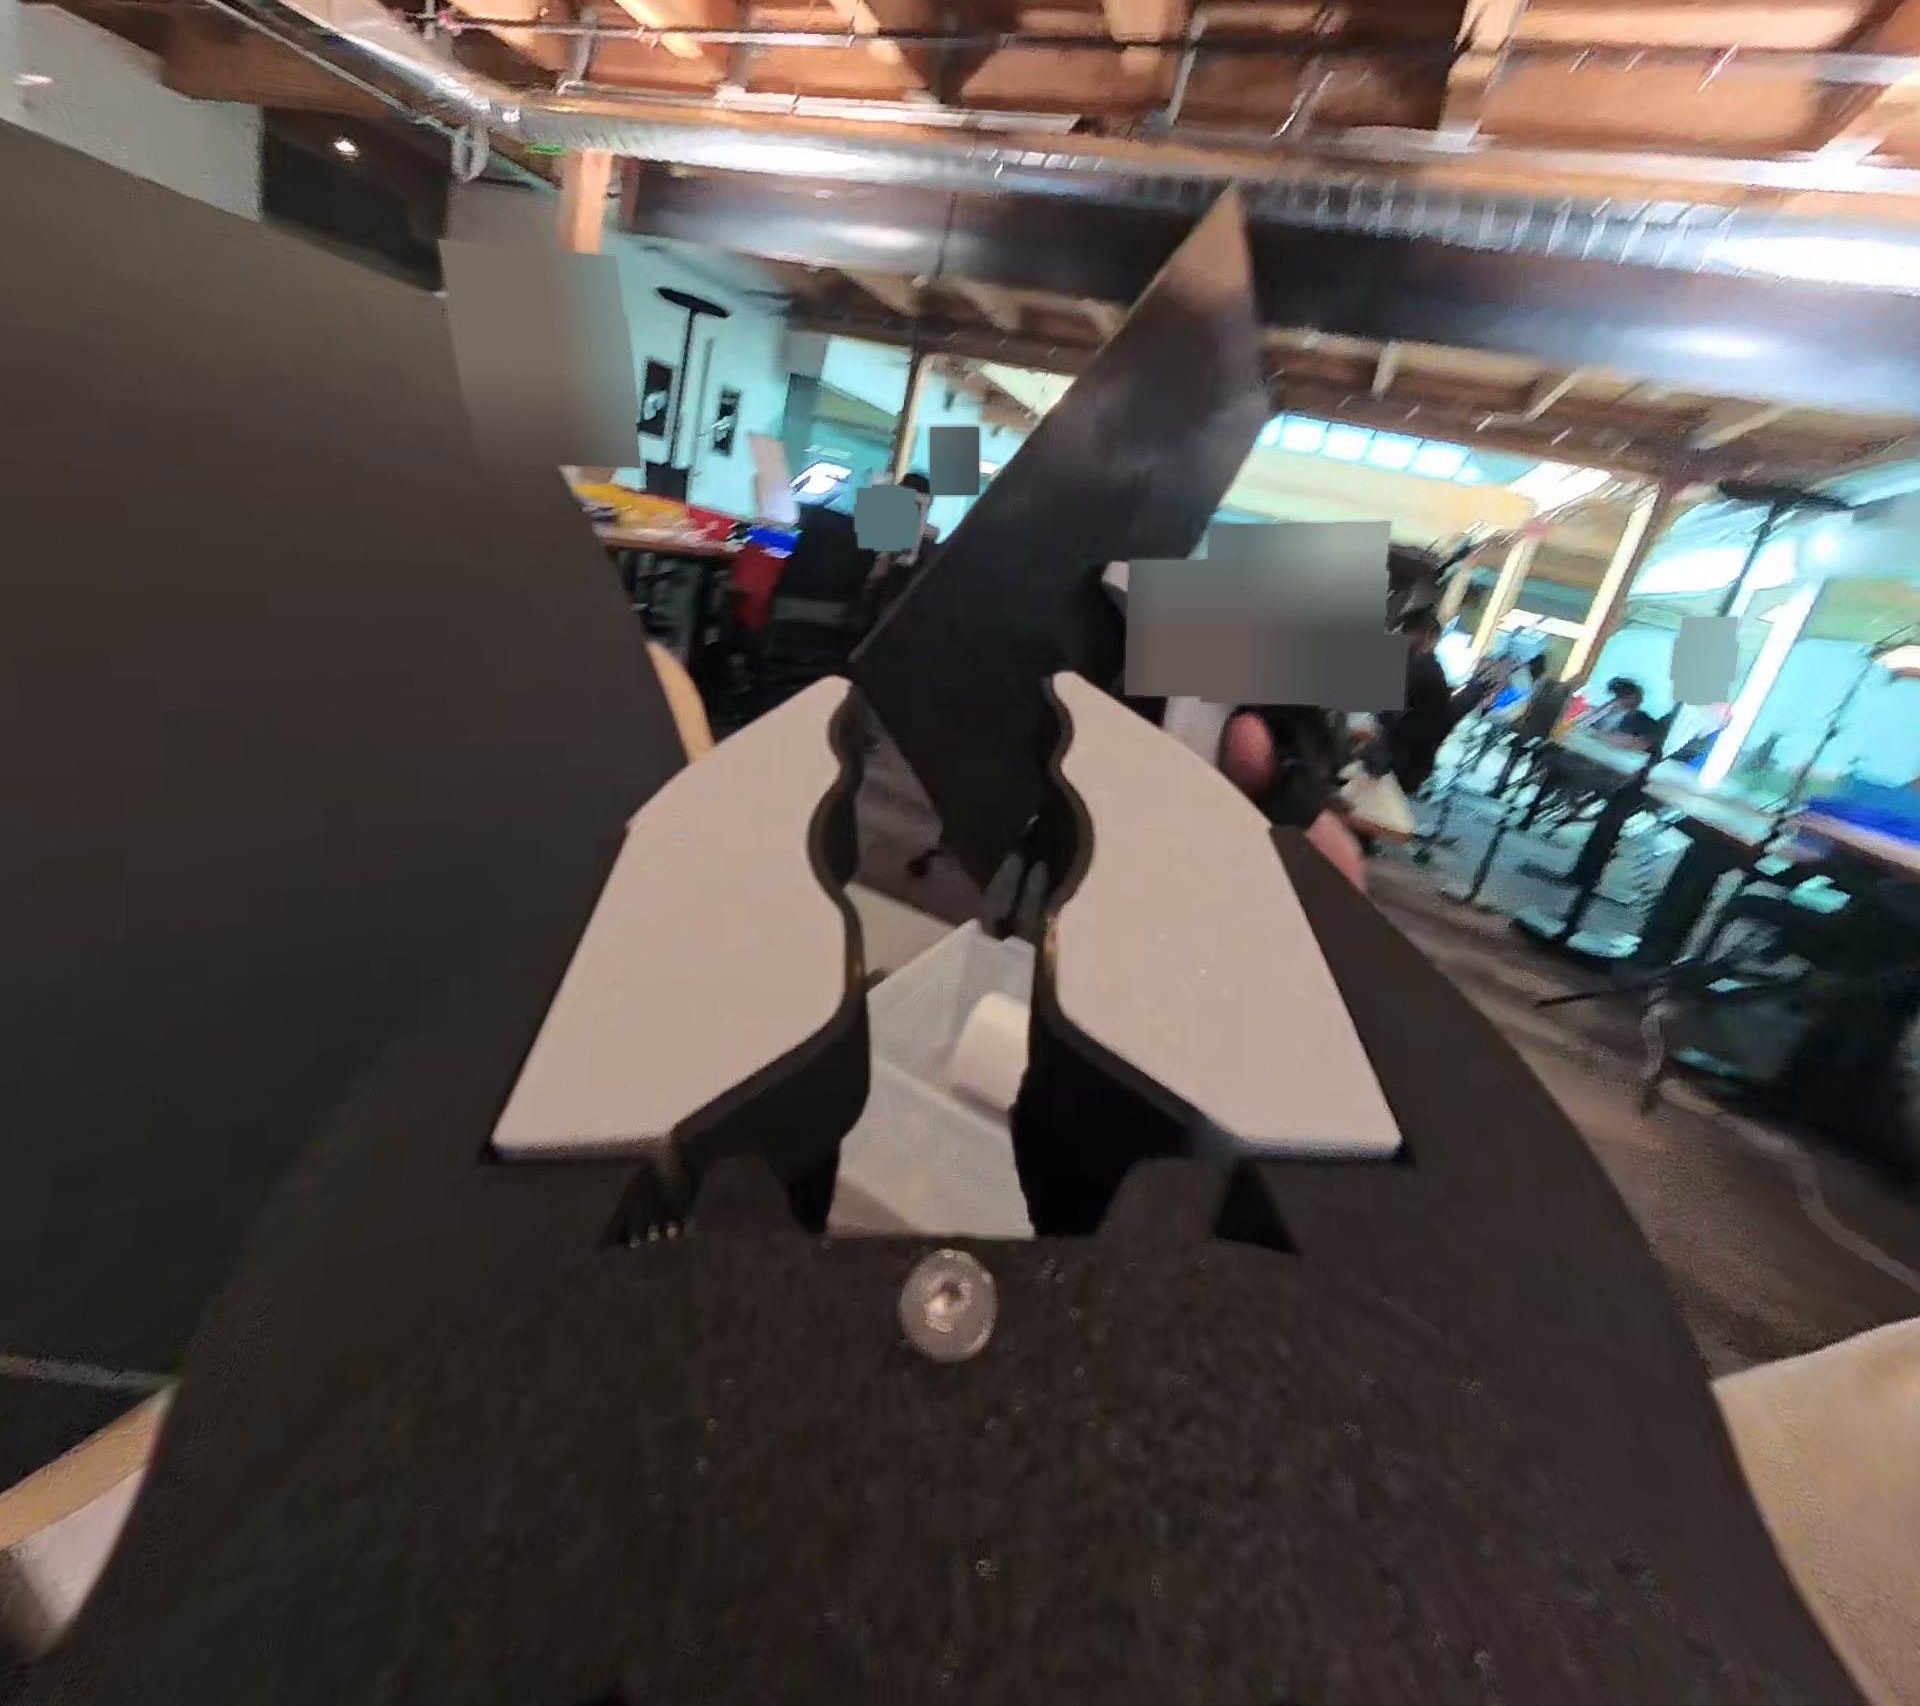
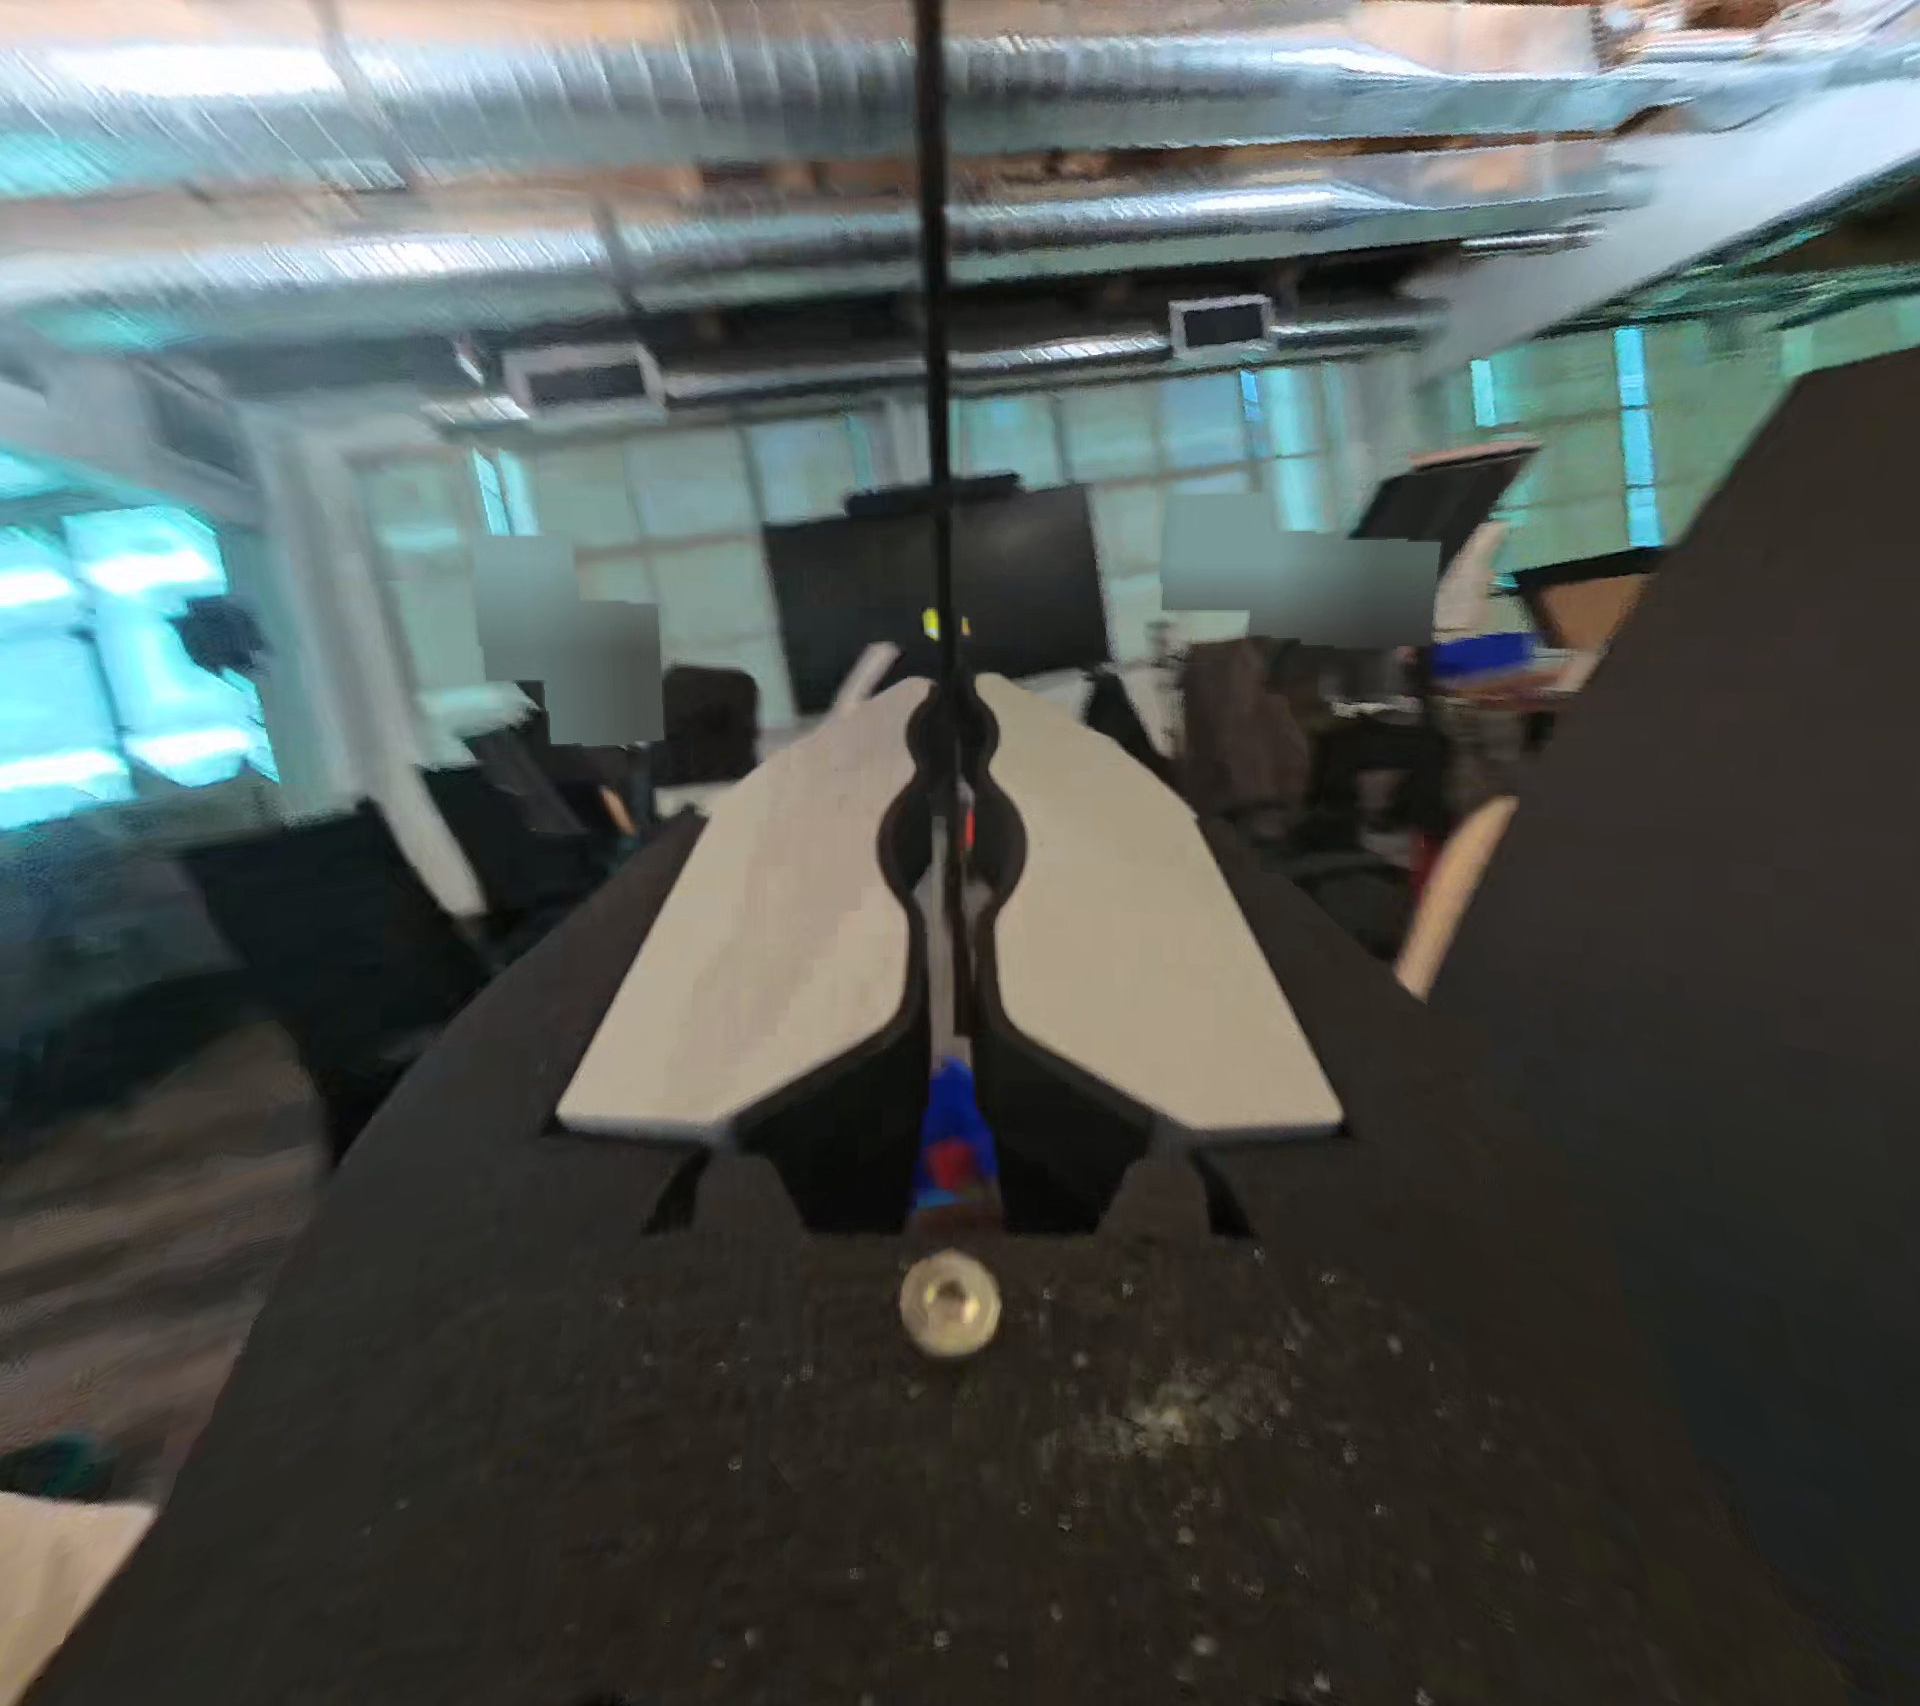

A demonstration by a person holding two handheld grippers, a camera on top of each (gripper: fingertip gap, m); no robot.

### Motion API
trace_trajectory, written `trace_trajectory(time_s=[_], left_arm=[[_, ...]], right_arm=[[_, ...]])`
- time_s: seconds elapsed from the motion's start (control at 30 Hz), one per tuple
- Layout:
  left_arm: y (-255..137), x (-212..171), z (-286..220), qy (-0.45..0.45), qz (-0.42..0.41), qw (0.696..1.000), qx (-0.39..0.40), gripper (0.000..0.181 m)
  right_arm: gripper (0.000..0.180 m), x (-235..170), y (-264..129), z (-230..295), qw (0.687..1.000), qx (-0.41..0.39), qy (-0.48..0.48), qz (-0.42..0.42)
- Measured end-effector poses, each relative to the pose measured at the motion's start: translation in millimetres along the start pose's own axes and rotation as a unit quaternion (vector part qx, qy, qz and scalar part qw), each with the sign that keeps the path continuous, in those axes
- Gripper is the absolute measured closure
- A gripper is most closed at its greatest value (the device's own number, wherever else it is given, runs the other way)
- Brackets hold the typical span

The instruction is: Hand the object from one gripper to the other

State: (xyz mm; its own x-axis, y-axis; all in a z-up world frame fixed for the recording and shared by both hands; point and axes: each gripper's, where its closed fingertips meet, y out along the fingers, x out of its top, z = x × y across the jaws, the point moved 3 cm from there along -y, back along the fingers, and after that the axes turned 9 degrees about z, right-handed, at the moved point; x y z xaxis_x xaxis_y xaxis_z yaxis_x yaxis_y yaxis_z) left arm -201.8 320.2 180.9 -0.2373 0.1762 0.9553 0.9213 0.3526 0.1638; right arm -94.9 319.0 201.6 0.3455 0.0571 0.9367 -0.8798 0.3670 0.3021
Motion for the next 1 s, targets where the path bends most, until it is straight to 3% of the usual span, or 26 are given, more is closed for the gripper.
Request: trace_trajectory(time_s=[0.1, 0.23, 0.27, 0.37, 0.53, 0.73, 0.83, 0.93, 1.0], left_arm=[[-9, 5, 0, 0.055, 0.044, 0.995, 0.068, 0.137], [-21, 2, -20, 0.092, 0.116, 0.985, 0.085, 0.13], [-22, -3, -27, 0.091, 0.138, 0.984, 0.068, 0.13], [-22, -21, -44, 0.119, 0.203, 0.972, 0.014, 0.13], [-22, -36, -54, 0.205, 0.245, 0.947, 0.012, 0.124], [-29, -53, -69, 0.309, 0.278, 0.909, 0.019, 0.135], [-31, -60, -73, 0.318, 0.298, 0.9, 0.013, 0.14], [-34, -80, -72, 0.342, 0.349, 0.872, -0.003, 0.169], [-36, -89, -73, 0.347, 0.382, 0.856, -0.019, 0.177]], right_arm=[[0.178, -8, -16, -2, 0.98, -0.104, -0.1, 0.14], [0.178, -30, -54, -15, 0.88, -0.255, -0.221, 0.333], [0.178, -43, -59, -13, 0.867, -0.243, -0.214, 0.379], [0.178, -77, -59, 8, 0.864, -0.125, -0.184, 0.451], [0.178, -123, -61, 32, 0.82, -0.002, -0.186, 0.541], [0.178, -133, -61, 43, 0.797, 0.008, -0.205, 0.569], [0.178, -141, -65, 47, 0.768, 0.005, -0.226, 0.599], [0.178, -144, -62, 53, 0.761, 0.01, -0.232, 0.606], [0.177, -146, -64, 47, 0.745, -0.014, -0.251, 0.617]])
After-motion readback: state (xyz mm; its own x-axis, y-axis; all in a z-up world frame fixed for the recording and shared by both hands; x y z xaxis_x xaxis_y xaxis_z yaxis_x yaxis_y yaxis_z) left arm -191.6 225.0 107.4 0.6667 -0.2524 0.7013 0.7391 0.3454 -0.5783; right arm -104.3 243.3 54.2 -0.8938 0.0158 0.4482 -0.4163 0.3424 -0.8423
